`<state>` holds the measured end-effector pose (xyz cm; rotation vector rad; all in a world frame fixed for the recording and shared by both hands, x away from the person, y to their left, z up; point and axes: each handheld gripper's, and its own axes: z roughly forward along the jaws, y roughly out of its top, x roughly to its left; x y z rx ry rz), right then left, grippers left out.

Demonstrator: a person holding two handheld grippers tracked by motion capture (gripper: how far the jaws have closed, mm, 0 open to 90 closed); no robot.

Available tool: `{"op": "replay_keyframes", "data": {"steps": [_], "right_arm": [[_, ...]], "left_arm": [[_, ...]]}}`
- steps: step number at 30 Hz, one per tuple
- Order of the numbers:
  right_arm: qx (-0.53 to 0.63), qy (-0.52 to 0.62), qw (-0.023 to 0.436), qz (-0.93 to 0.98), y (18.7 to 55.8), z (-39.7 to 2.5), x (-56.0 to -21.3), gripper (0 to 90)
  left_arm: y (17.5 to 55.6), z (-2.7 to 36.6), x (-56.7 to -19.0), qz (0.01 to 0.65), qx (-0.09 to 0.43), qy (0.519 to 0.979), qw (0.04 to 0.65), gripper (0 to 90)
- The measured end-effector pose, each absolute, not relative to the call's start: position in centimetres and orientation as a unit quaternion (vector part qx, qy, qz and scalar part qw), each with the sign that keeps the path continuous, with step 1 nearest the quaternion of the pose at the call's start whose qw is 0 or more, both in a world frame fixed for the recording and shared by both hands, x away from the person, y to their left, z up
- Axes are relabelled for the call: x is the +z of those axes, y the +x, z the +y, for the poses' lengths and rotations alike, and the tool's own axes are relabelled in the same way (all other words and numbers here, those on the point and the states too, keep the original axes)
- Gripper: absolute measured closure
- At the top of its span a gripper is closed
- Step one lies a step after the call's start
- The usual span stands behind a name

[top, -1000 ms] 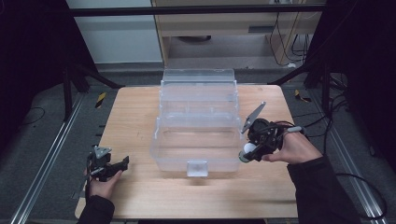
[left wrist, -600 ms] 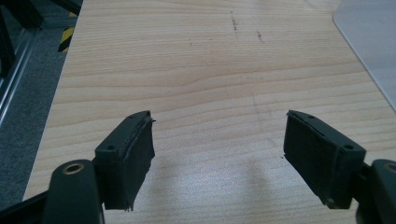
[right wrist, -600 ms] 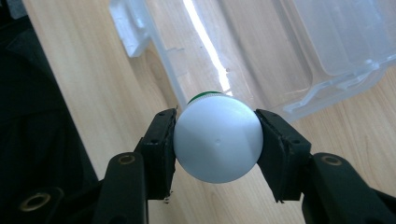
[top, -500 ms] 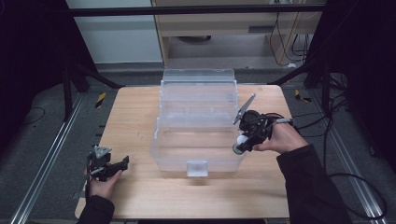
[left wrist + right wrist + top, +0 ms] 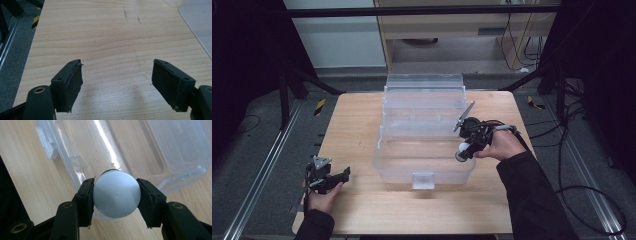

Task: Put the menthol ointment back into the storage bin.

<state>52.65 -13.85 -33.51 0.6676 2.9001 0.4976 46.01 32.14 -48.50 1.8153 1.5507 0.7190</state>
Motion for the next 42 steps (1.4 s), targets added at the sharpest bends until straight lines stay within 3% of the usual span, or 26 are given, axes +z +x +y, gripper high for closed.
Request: {"op": "replay_keyframes", "data": {"steps": [42], "right_arm": [[0.139,0.22,0.027,0.965,53.5,-14.2,-39.3,50.2]], "left_arm": [[46.1,32.1,-48.6,0.589,0.271,0.692,0.316,24.1]]}}
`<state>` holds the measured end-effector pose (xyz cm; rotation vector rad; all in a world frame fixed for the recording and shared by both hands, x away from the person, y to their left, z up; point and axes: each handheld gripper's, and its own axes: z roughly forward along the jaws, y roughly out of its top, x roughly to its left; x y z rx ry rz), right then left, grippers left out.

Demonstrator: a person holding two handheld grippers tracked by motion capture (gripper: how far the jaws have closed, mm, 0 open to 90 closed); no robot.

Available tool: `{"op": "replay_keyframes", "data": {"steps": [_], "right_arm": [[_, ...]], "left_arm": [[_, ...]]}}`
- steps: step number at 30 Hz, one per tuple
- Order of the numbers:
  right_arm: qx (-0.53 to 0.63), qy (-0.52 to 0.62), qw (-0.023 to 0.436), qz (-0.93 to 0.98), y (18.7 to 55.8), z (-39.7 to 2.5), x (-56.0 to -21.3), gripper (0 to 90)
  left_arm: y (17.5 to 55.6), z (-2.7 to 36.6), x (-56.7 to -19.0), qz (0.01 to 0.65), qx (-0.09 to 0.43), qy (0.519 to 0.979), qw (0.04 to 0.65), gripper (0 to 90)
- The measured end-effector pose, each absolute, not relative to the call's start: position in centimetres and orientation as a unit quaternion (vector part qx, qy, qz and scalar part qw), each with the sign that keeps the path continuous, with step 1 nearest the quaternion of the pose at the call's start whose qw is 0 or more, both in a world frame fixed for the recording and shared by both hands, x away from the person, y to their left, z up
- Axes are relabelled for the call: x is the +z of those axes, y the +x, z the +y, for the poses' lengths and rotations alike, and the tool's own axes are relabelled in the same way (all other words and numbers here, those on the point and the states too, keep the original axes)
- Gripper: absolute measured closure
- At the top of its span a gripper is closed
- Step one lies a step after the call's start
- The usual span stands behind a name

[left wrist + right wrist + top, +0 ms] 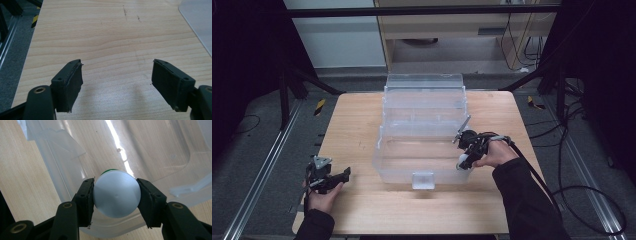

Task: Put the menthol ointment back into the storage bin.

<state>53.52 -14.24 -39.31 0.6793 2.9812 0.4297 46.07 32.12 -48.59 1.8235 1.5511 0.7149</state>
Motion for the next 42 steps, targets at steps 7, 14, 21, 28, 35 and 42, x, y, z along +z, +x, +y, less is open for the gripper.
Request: {"op": "replay_keyframes", "data": {"steps": [7,14,21,28,35,42], "right_arm": [[0.137,0.211,0.024,0.968,53.5,-14.1,-40.0,50.1],[0.136,0.21,0.029,0.968,53.3,-14.0,-40.4,49.2],[0.141,0.207,0.031,0.968,53.0,-14.2,-40.4,51.4],[0.166,0.217,0.044,0.961,52.6,-14.4,-39.7,47.5],[0.233,0.243,0.081,0.938,51.5,-15.6,-37.9,39.4],[0.351,0.323,0.152,0.866,49.8,-18.9,-36.1,26.1]], "left_arm": [[46.0,32.1,-48.5,0.588,0.272,0.693,0.317,24.1],[46.0,32.1,-48.5,0.588,0.272,0.693,0.316,24.1],[46.0,32.1,-48.6,0.588,0.271,0.694,0.315,24.1],[46.0,32.2,-48.5,0.589,0.273,0.691,0.317,24.2],[46.0,32.2,-48.5,0.588,0.272,0.692,0.319,25.8],[45.8,32.3,-48.4,0.585,0.267,0.692,0.327,34.4]]}}
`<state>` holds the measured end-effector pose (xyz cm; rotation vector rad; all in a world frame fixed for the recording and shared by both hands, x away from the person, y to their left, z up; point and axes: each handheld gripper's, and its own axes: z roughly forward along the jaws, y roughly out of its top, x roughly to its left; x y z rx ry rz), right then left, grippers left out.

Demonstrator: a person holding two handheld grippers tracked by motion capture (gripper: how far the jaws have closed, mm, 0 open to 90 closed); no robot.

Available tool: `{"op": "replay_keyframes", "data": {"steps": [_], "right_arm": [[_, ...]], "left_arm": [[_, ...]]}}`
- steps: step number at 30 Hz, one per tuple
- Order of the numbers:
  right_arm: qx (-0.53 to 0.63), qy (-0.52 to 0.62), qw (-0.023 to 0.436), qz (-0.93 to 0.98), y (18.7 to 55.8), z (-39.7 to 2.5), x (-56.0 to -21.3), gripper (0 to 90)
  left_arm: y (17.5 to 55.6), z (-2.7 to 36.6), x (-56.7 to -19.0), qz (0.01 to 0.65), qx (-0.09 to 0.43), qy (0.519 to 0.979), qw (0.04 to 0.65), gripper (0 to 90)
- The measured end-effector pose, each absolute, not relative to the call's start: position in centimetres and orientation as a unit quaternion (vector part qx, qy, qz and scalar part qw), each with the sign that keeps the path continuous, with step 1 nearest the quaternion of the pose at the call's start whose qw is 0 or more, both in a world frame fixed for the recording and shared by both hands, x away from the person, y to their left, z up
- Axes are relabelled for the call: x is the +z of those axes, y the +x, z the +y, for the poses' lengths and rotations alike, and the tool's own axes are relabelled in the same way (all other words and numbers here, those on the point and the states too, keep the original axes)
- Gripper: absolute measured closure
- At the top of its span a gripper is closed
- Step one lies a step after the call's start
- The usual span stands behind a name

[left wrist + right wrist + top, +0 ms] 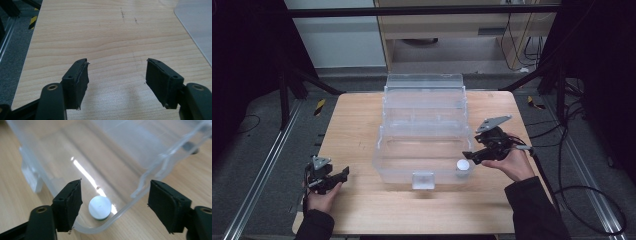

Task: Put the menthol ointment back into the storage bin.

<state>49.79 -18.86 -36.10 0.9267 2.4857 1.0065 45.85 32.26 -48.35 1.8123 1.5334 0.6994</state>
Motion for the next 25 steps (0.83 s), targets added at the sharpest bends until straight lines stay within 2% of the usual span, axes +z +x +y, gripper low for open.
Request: {"op": "replay_keyframes", "data": {"steps": [2,7,13,16,25], "right_arm": [[0.383,0.349,0.166,0.839,49.2,-20.0,-36.0,21.7],[0.428,0.391,0.198,0.791,48.0,-22.6,-36.5,18.8],[0.449,0.419,0.225,0.756,46.7,-25.2,-38.6,20.6],[0.458,0.437,0.234,0.738,46.2,-26.3,-39.8,22.0],[0.433,0.483,0.229,0.726,45.2,-29.2,-43.7,21.2]], "left_arm": [[45.8,32.2,-48.3,0.585,0.266,0.692,0.329,37.1],[45.8,32.2,-48.2,0.582,0.26,0.695,0.332,46.2],[45.6,32.3,-48.0,0.581,0.264,0.691,0.339,53.5],[45.5,32.3,-47.9,0.58,0.267,0.69,0.341,53.6],[45.5,32.5,-47.8,0.584,0.272,0.685,0.341,42.4]]}}
